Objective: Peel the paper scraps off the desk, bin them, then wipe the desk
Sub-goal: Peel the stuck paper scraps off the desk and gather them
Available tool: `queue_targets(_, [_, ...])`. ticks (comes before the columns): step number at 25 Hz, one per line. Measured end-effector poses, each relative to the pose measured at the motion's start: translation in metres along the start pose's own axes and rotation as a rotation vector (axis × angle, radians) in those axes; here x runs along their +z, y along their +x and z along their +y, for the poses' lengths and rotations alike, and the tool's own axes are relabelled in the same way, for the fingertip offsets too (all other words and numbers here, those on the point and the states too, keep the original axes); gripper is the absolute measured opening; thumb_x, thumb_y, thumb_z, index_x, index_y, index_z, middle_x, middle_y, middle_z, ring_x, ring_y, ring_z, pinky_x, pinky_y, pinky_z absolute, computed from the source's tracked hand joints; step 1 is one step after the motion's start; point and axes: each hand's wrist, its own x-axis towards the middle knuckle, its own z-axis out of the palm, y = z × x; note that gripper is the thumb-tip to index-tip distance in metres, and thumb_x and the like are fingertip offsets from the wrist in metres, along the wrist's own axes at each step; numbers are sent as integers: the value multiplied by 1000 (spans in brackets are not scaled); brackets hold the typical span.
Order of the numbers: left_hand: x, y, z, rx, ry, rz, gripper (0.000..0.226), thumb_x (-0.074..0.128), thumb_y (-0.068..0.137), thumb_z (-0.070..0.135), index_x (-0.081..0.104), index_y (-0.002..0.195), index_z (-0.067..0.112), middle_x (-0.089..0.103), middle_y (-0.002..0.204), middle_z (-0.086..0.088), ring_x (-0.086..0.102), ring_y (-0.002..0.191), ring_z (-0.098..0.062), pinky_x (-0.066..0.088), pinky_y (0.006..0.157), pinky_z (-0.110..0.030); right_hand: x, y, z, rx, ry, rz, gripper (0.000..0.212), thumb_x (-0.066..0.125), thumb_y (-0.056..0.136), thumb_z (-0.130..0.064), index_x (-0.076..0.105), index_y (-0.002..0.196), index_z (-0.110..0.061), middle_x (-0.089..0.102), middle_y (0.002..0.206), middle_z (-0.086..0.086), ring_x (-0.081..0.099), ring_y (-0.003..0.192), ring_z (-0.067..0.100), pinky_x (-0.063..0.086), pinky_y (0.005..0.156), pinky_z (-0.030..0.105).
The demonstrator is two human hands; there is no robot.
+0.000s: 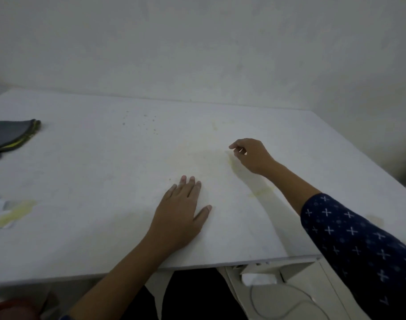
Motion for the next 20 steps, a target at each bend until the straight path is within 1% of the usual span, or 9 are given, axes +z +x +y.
queue_targets(3, [2,0,2,-1,8,42,84,-2,76,60,13,147,19,13,157,0,5,146,-14,-2,112,-24,-10,9,11,-80,-76,-254,32,57,88,-9,62,120,-13,57,108,7,54,87,15,42,87,25])
queue_targets(5, [3,1,2,0,13,56,83,0,78,59,15,147,18,16,157,0,7,145,-14,-1,112,-24,-12,14,13,-115,-83,-325,33,63,87,-16,63,119,-17,53,106,3,53,86,13,39,84,23])
queue_targets(8, [4,3,2,-4,5,51,81,2,79,59,17,147,18,17,156,-1,8,145,-15,0,112,-25,-11,19,15,-157,-47,-319,26,66,85,-18,68,111,-19,54,100,1,53,83,12,38,82,22])
queue_targets(11, [5,3,1,-4,3,46,81,3,79,59,17,147,18,18,156,0,8,145,-14,3,114,-26,-19,17,17,-178,-5,-288,19,62,88,-16,70,105,-15,64,101,3,58,85,17,42,80,22])
queue_targets(13, [5,4,1,-4,4,44,80,5,80,59,18,147,19,18,156,0,8,145,-13,4,115,-26,-28,11,19,-162,32,-304,16,67,84,-18,71,99,-14,69,100,2,63,87,17,44,73,13])
queue_targets(14, [6,4,0,-4,2,43,80,5,80,59,19,147,19,18,156,0,8,145,-13,4,116,-27,-33,5,20,-152,51,-331,16,72,80,-19,71,96,-14,70,98,1,64,87,14,43,69,7])
queue_targets(15, [6,4,0,-3,1,42,80,5,80,59,19,147,18,19,156,0,8,145,-13,5,116,-27,-36,0,22,-148,66,-360,19,75,77,-18,71,95,-15,70,95,-1,64,86,12,43,66,5])
queue_targets(17, [6,4,1,1,-1,45,80,6,80,59,19,147,18,19,156,0,9,145,-14,4,115,-26,-35,-9,27,-156,75,-370,25,79,73,-17,71,96,-17,69,93,-4,62,85,7,45,67,8])
queue_targets(20, [5,3,1,1,-4,51,79,7,80,59,20,147,18,20,156,0,10,145,-14,4,115,-25,-25,-14,33,-186,118,-267,19,77,76,-17,73,94,-19,68,91,-3,62,82,6,48,74,22])
